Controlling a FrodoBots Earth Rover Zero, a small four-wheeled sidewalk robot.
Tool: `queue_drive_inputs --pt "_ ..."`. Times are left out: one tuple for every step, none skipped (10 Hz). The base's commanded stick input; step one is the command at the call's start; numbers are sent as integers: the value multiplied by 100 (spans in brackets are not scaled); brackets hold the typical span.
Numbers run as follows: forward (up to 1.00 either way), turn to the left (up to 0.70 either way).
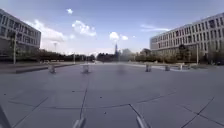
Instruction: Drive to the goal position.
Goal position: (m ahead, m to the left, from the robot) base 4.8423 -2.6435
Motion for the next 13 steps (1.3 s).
queue_drive_inputs --pt "100 -27" --pt "100 -27" --pt "100 -27" --pt "100 -27" --pt "100 -27" --pt "100 -27" --pt "100 -27" --pt "100 -27" --pt "100 -27" --pt "100 -27" --pt "100 -27" --pt "100 -27" --pt "100 -27"
